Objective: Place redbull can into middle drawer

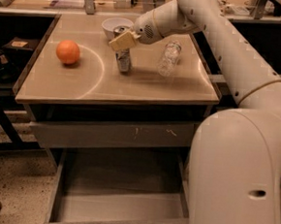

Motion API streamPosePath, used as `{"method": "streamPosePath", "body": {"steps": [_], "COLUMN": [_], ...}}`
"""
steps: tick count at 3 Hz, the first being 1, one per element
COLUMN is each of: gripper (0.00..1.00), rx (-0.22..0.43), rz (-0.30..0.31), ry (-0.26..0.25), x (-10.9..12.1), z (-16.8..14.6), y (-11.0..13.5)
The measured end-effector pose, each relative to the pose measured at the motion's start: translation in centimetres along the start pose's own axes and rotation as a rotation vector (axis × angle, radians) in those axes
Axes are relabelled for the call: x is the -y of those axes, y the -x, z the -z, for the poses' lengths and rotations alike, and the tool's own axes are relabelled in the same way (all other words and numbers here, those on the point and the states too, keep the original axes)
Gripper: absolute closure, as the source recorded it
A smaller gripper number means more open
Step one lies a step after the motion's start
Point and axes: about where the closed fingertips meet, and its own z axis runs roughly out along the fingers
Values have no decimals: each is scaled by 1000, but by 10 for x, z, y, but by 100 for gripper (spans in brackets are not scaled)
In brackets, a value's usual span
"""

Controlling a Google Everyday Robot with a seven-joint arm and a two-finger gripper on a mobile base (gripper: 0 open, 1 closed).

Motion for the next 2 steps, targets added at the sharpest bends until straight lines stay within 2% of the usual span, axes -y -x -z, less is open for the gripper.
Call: {"method": "streamPosePath", "body": {"steps": [1, 2], "gripper": [100, 100], "rx": [-3, 17], "rz": [1, -3], "ry": [-66, -118], "x": [-17, -44], "z": [27, 43], "y": [2, -3]}}
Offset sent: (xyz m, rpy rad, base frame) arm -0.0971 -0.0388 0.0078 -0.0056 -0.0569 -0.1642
